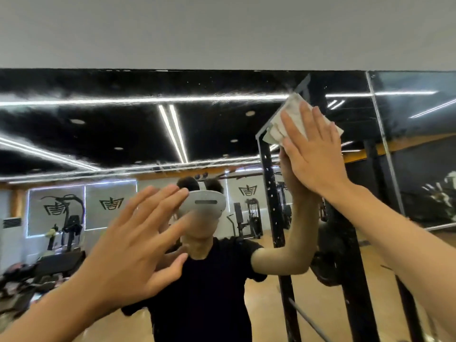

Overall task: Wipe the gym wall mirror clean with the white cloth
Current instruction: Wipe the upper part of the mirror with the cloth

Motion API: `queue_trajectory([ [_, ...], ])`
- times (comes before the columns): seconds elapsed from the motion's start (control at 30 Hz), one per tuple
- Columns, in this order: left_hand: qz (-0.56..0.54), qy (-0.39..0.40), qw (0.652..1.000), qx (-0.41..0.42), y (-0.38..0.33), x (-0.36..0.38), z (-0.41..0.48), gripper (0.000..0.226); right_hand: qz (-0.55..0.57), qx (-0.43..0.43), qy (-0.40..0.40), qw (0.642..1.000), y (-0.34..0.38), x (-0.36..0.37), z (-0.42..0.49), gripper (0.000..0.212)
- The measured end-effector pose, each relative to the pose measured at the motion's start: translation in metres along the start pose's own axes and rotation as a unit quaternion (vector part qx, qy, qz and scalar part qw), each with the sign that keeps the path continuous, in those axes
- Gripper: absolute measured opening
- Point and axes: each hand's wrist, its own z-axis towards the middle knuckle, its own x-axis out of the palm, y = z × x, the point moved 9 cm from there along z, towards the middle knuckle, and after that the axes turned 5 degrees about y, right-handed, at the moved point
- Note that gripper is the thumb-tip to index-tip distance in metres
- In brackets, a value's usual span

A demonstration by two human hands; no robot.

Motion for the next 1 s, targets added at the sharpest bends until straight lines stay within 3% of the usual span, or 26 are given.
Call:
queue_trajectory([
  [0.13, 0.02, -0.002, 0.997, 0.069, -0.048, 0.006, 0.052, 0.072, 0.014, 0.003, -0.001, 1.0, 0.001, 0.003, -0.005, 0.062],
  [0.4, 0.048, 0.018, 0.998, 0.03, -0.074, 0.037, 0.085, 0.074, 0.011, -0.068, 0.037, 0.997, -0.028, 0.008, -0.028, 0.062],
  [0.6, 0.067, 0.014, 0.997, 0.021, -0.076, 0.037, 0.086, 0.075, 0.031, 0.086, -0.02, 0.996, -0.036, -0.024, 0.075, 0.059],
  [0.67, 0.072, 0.013, 0.997, 0.02, -0.076, 0.037, 0.084, 0.075, 0.027, 0.048, -0.024, 0.998, 0.01, -0.027, 0.092, 0.059],
  [0.8, 0.075, 0.01, 0.997, 0.021, -0.074, 0.035, 0.083, 0.076, -0.019, -0.153, 0.002, 0.988, 0.109, -0.009, 0.074, 0.061],
  [0.9, 0.073, 0.011, 0.997, 0.023, -0.076, 0.035, 0.083, 0.077, -0.037, -0.269, 0.031, 0.962, 0.103, -0.005, 0.054, 0.06],
  [1.0, 0.071, 0.015, 0.997, 0.019, -0.075, 0.036, 0.083, 0.078, -0.033, -0.197, 0.033, 0.979, 0.023, -0.013, 0.067, 0.062],
])
